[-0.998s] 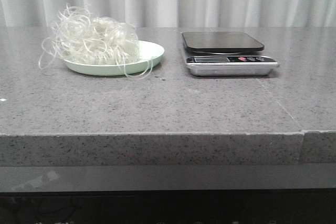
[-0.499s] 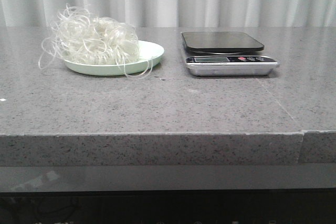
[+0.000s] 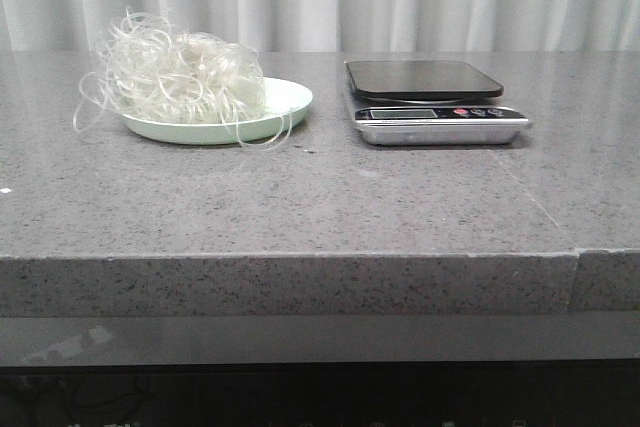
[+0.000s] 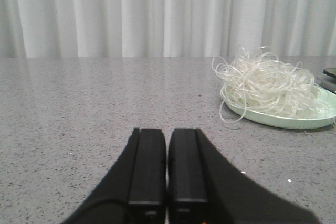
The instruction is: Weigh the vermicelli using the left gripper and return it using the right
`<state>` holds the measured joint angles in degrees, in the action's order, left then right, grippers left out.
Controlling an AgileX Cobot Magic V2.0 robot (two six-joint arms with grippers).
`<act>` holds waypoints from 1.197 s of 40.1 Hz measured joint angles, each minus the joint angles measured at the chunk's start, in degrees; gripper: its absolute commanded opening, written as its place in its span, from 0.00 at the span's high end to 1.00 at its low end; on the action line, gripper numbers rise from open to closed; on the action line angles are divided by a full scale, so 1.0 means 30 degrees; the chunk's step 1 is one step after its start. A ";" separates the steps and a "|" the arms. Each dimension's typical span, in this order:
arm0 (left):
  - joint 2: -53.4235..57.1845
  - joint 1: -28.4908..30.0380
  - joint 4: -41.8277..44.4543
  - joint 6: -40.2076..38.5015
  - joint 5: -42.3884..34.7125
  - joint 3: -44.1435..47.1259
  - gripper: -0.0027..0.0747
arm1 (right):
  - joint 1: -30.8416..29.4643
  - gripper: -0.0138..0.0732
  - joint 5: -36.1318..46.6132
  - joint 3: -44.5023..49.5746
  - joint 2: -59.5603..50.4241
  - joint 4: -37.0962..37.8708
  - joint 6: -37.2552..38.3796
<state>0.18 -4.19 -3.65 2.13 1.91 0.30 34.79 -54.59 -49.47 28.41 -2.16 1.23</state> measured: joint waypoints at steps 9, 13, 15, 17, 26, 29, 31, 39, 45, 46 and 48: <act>0.0000 0.0064 0.0000 0.0000 0.0000 0.0000 0.76 | 0.0000 0.66 0.0000 0.0000 0.0000 0.0000 0.0000; 0.0000 0.0064 0.0000 0.0000 0.0000 0.0000 0.76 | 0.0000 0.66 0.0000 0.0000 0.0000 0.0000 0.0000; 0.0000 0.0064 0.0000 0.0000 0.0000 0.0000 0.76 | 0.0000 0.66 0.0000 0.0000 0.0000 0.0000 0.0000; 0.0000 0.0064 0.0000 0.0000 0.0000 0.0000 0.76 | 0.0000 0.66 0.0000 0.0000 0.0000 0.0000 0.0000; 0.0000 0.0064 0.0000 0.0000 0.0000 0.0000 0.76 | 0.0000 0.66 0.0000 0.0000 0.0000 0.0000 0.0000; 0.0000 0.0064 0.0000 0.0000 0.0000 0.0000 0.76 | 0.0000 0.66 0.0000 0.0000 0.0000 0.0000 0.0000; 0.0000 0.0064 0.0000 0.0000 0.0000 0.0000 0.76 | 0.0000 0.66 0.0000 0.0039 0.0000 0.0000 0.0000; 0.0000 0.0064 0.0000 0.0000 0.0000 0.0000 0.76 | -0.1858 0.66 0.0034 0.1303 -0.0992 -0.0035 0.0000; 0.0000 0.0064 0.0000 0.0000 0.0000 0.0000 0.76 | -0.4251 0.66 0.0445 0.3938 -0.3269 0.0057 0.0000; 0.0000 0.0064 0.0000 0.0000 0.0000 0.0000 0.76 | -0.4674 0.66 0.0803 0.4526 -0.3938 0.0108 0.0000; 0.0000 0.0064 0.0000 0.0000 0.0000 0.0000 0.76 | -0.5376 0.66 0.1762 0.5623 -0.4738 0.0142 0.0000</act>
<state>0.18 -4.00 -3.65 2.13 1.91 0.30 18.66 -49.31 -32.60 14.20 -1.74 1.23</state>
